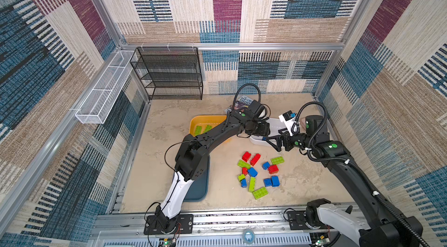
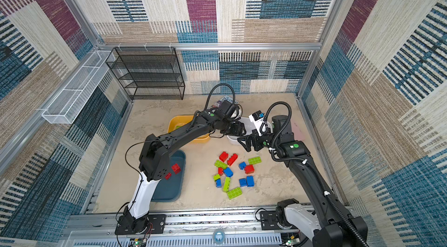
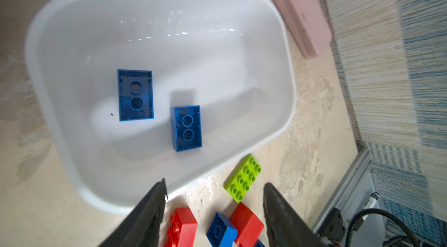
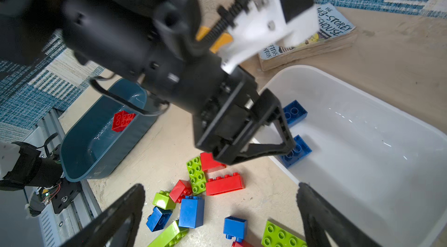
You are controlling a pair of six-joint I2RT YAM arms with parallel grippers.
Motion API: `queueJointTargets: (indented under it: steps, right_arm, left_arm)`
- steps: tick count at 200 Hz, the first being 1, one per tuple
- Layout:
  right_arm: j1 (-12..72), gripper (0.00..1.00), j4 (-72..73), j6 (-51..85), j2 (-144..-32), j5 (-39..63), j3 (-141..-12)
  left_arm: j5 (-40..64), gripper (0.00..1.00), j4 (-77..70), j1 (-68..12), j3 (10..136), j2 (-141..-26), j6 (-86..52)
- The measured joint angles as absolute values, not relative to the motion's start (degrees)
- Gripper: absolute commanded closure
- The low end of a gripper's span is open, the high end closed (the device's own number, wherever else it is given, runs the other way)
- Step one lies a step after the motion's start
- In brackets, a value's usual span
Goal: Sort the legos into containers by color
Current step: Place the lego in the container, then pick up the lego from the middle-left of the table.
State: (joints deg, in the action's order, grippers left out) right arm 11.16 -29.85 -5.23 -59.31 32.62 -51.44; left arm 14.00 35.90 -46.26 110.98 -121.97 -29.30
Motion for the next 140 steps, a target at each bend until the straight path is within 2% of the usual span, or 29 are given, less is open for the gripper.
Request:
queueJointTargets:
  steps: [78, 140]
  right_arm:
    - [11.2, 0.01, -30.0, -5.9, -59.0, 34.0, -51.4]
    - [11.2, 0.01, -29.9, -5.9, -58.9, 34.3, -50.3]
  left_arm:
    - [14.1, 0.35, 37.2, -47.0, 71.4, -90.5, -24.7]
    - [15.3, 0.39, 36.2, -48.2, 54.3, -80.3, -21.2]
